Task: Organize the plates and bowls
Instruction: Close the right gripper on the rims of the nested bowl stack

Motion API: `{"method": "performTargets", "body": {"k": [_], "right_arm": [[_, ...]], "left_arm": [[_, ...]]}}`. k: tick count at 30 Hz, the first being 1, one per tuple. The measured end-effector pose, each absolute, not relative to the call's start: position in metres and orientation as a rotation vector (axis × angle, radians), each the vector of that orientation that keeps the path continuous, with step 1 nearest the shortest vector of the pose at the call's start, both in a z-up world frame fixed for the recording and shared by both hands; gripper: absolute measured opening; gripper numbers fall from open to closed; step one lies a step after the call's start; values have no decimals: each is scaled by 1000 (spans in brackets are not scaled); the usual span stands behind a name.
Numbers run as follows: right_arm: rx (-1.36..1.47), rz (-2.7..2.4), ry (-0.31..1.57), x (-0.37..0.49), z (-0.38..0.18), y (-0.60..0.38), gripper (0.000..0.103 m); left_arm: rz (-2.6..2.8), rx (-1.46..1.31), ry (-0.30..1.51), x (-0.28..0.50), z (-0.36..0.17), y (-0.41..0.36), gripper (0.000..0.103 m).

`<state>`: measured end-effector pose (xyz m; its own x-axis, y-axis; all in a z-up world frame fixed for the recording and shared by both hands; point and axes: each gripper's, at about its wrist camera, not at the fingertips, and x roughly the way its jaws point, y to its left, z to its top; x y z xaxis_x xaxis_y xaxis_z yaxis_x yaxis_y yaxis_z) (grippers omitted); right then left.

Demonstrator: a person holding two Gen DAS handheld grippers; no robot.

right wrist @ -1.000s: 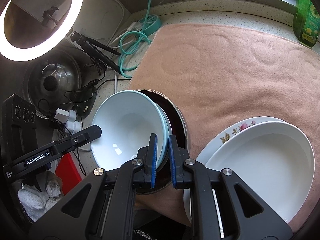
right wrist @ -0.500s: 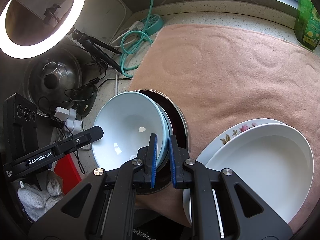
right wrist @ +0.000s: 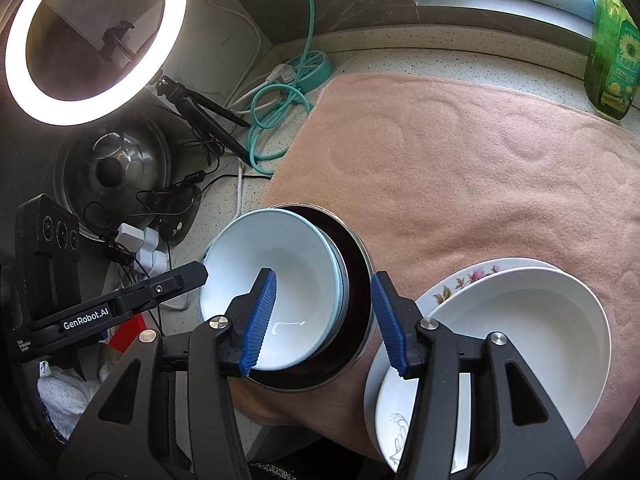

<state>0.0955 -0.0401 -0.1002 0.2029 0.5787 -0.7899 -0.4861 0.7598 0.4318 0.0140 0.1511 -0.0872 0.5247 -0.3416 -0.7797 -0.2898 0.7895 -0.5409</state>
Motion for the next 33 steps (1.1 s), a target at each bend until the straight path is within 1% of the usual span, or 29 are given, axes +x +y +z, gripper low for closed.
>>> {"method": "performTargets", "body": {"k": [1, 2, 3, 4, 5, 6, 7, 10, 19, 26, 27, 29, 30, 31, 32, 33], "right_arm": [[99, 740, 1145, 97, -99, -42, 52], [106, 737, 1143, 98, -99, -45, 52], [112, 733, 1141, 99, -98, -47, 55], [118, 729, 1139, 100, -98, -50, 61], [126, 723, 1136, 101, -98, -53, 64], [135, 715, 1133, 102, -98, -57, 68], [144, 709, 1134, 103, -99, -61, 69], [156, 697, 1144, 107, -102, -70, 72], [204, 668, 1139, 113, -101, -90, 72], [190, 651, 1130, 112, -97, -88, 72], [186, 650, 1133, 112, -99, -88, 72], [170, 653, 1145, 112, -102, -86, 63], [163, 656, 1153, 113, -104, -86, 54], [158, 665, 1159, 113, -106, -85, 47], [155, 677, 1167, 113, -108, -84, 46], [153, 689, 1179, 114, -111, -82, 46]], "left_arm": [[-33, -698, 1037, 13, -86, 153, 28], [-33, -702, 1031, 11, -85, 154, 31], [-28, -702, 1024, 10, -84, 155, 32], [-20, -699, 1018, 8, -83, 157, 32], [-11, -697, 1016, 7, -82, 158, 33], [-7, -700, 1015, 6, -83, 160, 38], [-8, -708, 1013, 5, -84, 161, 41], [5, -723, 1018, -1, -89, 165, 41], [26, -743, 1034, -9, -100, 172, 41], [14, -722, 1004, -10, -97, 174, 41], [8, -729, 1004, -11, -98, 174, 40], [-3, -735, 1008, -11, -100, 173, 39], [-1, -724, 1006, -12, -101, 171, 39], [8, -713, 1003, -12, -101, 169, 38], [12, -713, 999, -13, -102, 168, 37], [11, -723, 999, -14, -103, 167, 33]]}}
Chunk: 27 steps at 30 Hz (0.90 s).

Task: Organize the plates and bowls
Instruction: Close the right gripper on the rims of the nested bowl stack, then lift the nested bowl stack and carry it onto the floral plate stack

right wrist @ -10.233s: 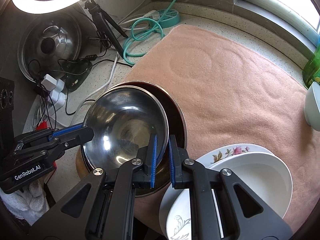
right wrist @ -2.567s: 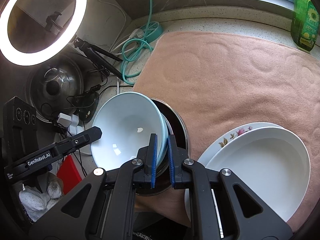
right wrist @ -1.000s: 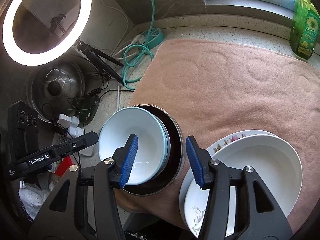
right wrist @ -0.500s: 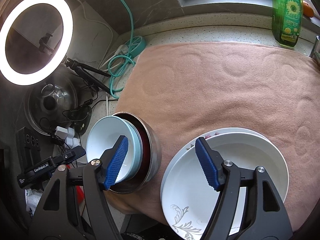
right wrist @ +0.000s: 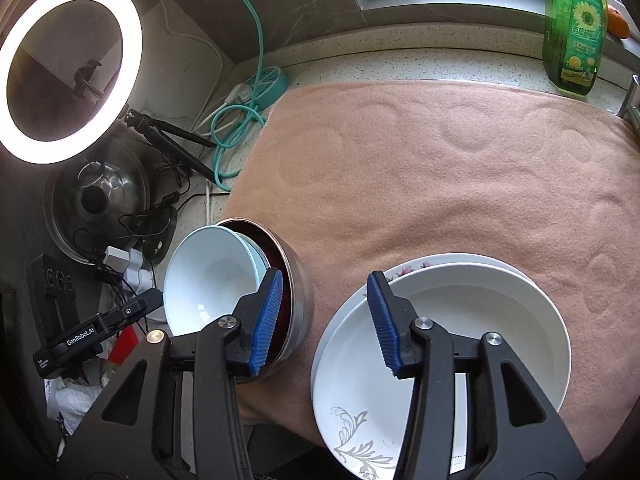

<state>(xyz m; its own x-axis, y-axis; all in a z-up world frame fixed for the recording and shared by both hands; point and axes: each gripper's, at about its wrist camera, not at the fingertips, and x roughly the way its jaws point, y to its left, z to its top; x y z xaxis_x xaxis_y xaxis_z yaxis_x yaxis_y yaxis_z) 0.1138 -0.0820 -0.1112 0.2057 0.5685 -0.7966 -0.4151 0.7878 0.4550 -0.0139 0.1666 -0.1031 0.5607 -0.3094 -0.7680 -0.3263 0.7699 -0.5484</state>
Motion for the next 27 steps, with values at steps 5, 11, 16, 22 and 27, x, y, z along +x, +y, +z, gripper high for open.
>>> {"method": "performTargets", "body": {"k": [5, 11, 16, 22, 27], "right_arm": [[144, 731, 1217, 113, -121, -73, 44], [149, 761, 1244, 113, -131, -67, 34], [138, 772, 1249, 112, -133, -62, 28], [130, 772, 1257, 112, -135, -58, 21], [128, 776, 1264, 113, -137, -54, 16]], "left_arm": [[45, -768, 990, -20, -107, 164, 28], [67, -777, 1000, -21, -110, 165, 22], [73, -759, 1011, -20, -109, 161, 22], [65, -743, 1033, -13, -115, 157, 20], [58, -730, 1045, -9, -117, 155, 16]]}}
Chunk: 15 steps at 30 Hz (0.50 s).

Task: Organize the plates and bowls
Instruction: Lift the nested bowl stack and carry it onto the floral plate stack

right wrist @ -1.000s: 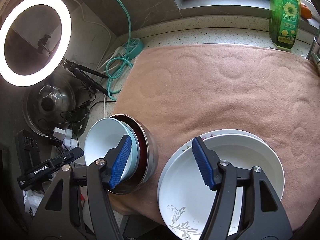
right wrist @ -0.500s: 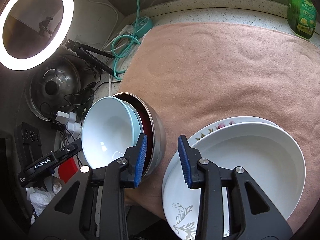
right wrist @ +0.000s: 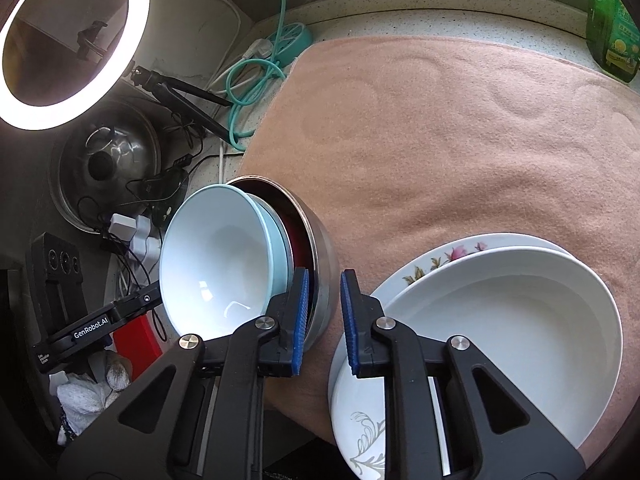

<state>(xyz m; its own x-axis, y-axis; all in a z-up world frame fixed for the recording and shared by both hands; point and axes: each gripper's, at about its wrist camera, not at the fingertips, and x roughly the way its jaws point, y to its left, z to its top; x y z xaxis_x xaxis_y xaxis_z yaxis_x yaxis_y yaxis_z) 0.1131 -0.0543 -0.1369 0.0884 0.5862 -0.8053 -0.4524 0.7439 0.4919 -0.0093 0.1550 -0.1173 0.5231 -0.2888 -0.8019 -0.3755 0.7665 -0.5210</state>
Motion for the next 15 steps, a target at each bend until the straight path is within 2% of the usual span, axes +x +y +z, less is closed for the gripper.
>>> {"method": "performTargets", "body": {"k": [4, 11, 13, 15], "right_arm": [[129, 780, 1273, 113, -140, -51, 11], [123, 777, 1269, 112, -142, -48, 10], [116, 775, 1266, 111, -141, -47, 10], [93, 770, 1259, 111, -140, -45, 10]], "left_arm": [[46, -722, 1052, -7, -119, 154, 13], [37, -707, 1066, -3, -122, 152, 13], [36, -700, 1065, -1, -121, 150, 8], [39, -677, 1066, 0, -119, 148, 8]]}}
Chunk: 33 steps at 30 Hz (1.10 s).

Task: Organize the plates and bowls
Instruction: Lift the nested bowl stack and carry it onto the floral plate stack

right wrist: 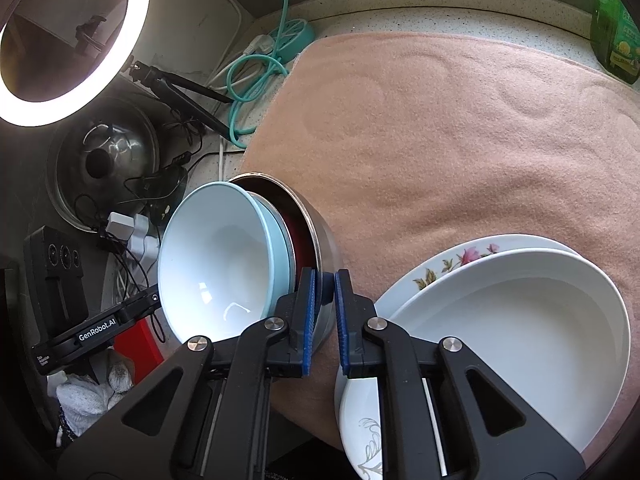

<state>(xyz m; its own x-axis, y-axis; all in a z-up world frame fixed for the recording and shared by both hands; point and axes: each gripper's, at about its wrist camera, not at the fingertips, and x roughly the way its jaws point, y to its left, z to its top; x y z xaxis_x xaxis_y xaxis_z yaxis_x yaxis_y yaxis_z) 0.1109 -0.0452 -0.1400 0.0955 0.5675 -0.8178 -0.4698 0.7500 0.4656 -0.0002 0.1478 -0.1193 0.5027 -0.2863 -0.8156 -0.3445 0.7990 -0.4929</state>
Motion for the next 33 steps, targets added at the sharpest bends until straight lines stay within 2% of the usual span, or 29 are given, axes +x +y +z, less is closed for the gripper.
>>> {"method": "performTargets", "body": {"k": [16, 33], "right_arm": [[74, 782, 1204, 100, -117, -50, 10], [141, 731, 1128, 92, -79, -111, 10]], "left_arm": [[42, -648, 1042, -10, -102, 146, 8], [-54, -593, 982, 2, -60, 106, 8]]}}
